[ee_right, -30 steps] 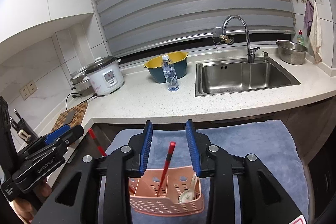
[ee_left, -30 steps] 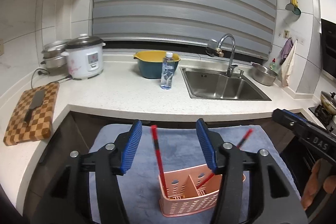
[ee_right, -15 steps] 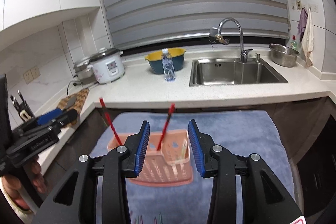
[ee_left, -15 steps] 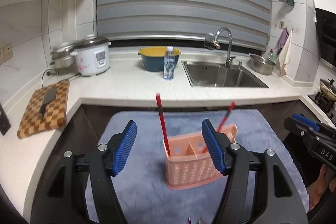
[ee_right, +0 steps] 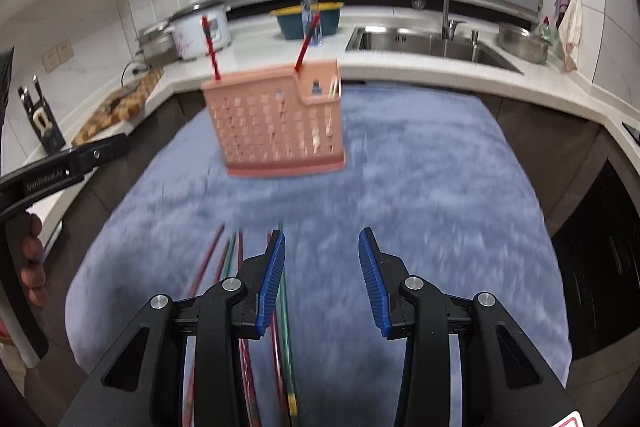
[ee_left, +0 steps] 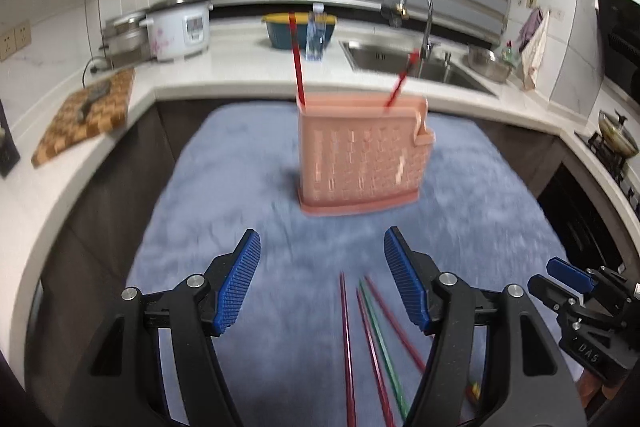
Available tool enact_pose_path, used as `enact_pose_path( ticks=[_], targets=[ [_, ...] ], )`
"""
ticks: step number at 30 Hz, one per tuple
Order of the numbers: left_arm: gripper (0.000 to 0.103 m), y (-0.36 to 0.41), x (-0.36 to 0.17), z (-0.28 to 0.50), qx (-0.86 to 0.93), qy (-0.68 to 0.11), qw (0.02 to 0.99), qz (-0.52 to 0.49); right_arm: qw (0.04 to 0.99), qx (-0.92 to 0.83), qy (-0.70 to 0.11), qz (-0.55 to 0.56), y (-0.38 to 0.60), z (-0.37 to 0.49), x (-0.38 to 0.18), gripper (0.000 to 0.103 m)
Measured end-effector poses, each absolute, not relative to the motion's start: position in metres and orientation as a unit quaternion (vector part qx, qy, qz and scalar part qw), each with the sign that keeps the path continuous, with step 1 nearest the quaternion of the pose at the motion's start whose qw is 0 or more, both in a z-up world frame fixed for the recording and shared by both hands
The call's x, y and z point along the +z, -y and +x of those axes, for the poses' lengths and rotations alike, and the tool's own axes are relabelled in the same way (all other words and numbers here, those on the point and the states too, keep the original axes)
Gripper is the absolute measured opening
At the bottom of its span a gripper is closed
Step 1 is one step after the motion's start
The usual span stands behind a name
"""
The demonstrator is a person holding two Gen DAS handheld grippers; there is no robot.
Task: Organize utensils
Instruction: 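Grasp a maroon chopstick with the left tool while the right tool grasps a green one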
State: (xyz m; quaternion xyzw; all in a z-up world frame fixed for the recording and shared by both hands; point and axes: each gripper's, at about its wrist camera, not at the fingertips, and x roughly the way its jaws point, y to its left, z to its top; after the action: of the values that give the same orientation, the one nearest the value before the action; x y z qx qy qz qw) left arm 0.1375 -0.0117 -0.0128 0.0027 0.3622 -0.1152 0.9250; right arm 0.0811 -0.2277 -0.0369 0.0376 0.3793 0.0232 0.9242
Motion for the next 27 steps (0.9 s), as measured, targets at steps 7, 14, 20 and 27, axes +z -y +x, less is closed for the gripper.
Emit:
enact_pose_path(
  ticks=[7,14,20,27],
  targets=[
    [0.061,0.018,-0.060,0.105,-0.125,-0.405,0.905,0.008,0.899,0.035,-0.434,0.038,0.215,0.057,-0.092,0.038],
    [0.061,0.016,-0.099,0.082,-0.128,-0.444,0.887,0.020,0.883,0.040,-0.466,0.035,0.204,0.050,-0.126,0.032],
    [0.061,0.012,-0.117,0.070,-0.131,-0.464,0.876,0.021,0.874,0.042,-0.482,0.033,0.202,0.048,-0.139,0.022],
    [0.061,0.014,-0.129,0.063,-0.140,-0.479,0.866,0.026,0.872,0.045,-0.487,0.030,0.199,0.046,-0.142,0.015]
  ],
)
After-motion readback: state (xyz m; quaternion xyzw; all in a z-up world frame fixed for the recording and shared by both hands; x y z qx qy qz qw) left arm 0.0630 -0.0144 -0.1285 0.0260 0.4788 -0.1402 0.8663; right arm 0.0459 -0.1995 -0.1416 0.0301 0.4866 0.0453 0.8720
